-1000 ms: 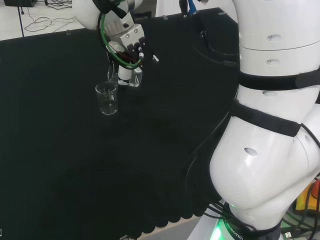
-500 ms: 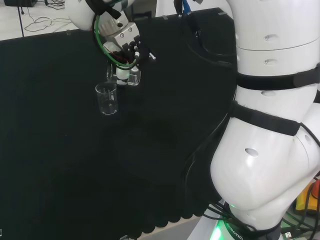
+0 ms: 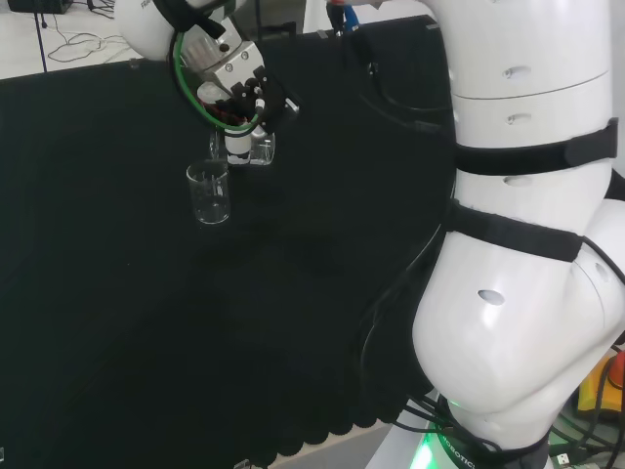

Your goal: Pour the water from the handheld beaker into the one on the table.

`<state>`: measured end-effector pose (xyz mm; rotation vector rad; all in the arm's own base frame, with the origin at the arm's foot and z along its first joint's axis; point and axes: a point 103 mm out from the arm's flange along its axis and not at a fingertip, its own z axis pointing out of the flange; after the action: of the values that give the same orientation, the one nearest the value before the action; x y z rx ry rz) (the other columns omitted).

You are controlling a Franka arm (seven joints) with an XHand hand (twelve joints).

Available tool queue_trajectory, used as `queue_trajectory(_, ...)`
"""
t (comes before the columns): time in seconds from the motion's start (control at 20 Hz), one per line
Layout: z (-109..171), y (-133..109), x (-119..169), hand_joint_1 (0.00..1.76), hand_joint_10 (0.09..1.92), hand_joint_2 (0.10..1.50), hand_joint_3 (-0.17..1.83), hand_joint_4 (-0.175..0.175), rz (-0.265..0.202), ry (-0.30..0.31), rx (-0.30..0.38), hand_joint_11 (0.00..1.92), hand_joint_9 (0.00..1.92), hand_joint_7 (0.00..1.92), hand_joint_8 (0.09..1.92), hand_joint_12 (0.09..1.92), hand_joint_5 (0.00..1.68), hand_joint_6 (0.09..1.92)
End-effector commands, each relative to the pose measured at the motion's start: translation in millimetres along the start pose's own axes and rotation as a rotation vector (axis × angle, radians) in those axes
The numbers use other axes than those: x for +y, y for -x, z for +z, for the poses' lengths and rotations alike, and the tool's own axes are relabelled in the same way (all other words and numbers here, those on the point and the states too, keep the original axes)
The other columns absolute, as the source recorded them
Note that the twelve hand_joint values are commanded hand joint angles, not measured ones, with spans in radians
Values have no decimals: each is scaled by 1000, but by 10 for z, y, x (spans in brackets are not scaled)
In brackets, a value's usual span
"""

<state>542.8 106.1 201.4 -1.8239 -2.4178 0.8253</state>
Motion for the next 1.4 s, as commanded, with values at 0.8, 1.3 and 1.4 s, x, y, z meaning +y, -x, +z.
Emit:
queue_trajectory(0.8, -113, -51, 39, 1148, 673, 635, 747, 50, 12, -52, -80, 1149, 1296, 1448, 756, 877, 1213, 821)
queue_trajectory(1.3, -136, -89, 40, 1148, 676, 635, 749, 49, 3, -86, -111, 1150, 1296, 1445, 762, 876, 1210, 827)
queue_trajectory(1.4, -136, -88, 40, 1148, 677, 635, 749, 49, 5, -95, -114, 1151, 1296, 1444, 763, 876, 1209, 828)
